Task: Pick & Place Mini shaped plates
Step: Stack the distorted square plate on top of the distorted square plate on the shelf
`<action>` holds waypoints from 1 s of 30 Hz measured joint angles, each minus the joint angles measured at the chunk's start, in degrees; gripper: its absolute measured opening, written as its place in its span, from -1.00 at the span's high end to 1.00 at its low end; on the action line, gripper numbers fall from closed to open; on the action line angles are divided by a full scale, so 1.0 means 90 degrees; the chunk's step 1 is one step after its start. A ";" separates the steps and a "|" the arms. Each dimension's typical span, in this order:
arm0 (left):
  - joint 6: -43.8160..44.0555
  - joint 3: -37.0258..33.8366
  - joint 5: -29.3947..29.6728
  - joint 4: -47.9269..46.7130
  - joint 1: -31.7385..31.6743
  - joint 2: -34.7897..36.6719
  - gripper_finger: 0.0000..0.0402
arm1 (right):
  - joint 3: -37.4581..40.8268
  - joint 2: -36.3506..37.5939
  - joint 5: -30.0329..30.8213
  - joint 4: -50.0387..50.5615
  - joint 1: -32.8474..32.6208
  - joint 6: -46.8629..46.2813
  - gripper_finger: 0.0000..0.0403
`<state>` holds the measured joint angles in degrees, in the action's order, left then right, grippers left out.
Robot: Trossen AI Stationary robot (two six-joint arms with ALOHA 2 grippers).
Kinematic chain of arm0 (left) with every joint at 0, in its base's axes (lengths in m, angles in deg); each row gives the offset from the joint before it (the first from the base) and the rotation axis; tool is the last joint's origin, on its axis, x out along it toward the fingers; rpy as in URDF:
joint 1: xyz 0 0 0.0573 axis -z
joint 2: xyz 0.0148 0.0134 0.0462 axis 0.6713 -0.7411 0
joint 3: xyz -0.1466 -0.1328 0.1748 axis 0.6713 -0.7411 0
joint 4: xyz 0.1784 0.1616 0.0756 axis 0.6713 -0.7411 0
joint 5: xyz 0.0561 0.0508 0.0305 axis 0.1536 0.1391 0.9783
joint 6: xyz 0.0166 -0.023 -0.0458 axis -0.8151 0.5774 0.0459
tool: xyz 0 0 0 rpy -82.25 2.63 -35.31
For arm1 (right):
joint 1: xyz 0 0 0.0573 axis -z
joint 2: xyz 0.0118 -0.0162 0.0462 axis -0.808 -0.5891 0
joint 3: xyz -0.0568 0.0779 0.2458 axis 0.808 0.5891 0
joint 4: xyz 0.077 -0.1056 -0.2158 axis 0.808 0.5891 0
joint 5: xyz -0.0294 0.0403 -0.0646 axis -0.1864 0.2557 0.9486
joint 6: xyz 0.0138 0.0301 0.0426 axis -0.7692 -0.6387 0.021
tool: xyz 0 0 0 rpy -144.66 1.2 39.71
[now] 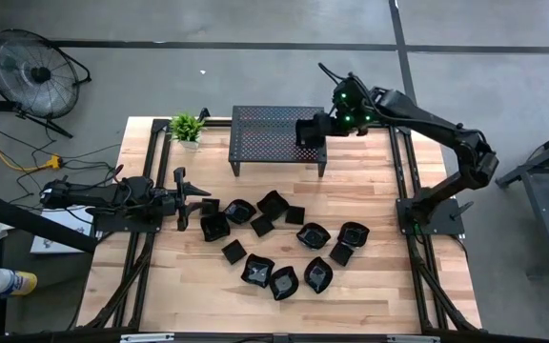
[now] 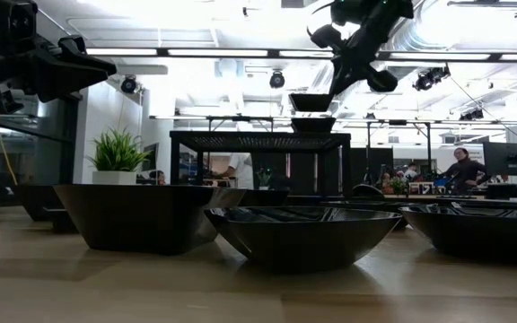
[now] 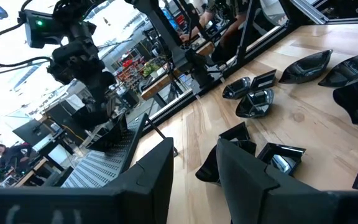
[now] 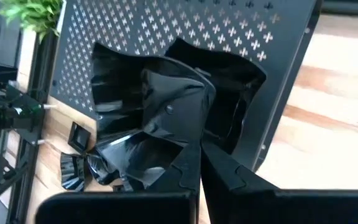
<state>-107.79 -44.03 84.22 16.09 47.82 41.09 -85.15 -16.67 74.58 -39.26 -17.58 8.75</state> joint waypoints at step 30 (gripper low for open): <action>0.0000 0.0000 0.0000 0.0000 0.0000 0.0000 0.40 | -0.0002 -0.0006 -0.0086 -0.0057 0.0263 0.0049 1.00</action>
<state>-107.79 -44.03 84.22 16.09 47.82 41.09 -85.17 -16.73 73.80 -39.77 -15.22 9.19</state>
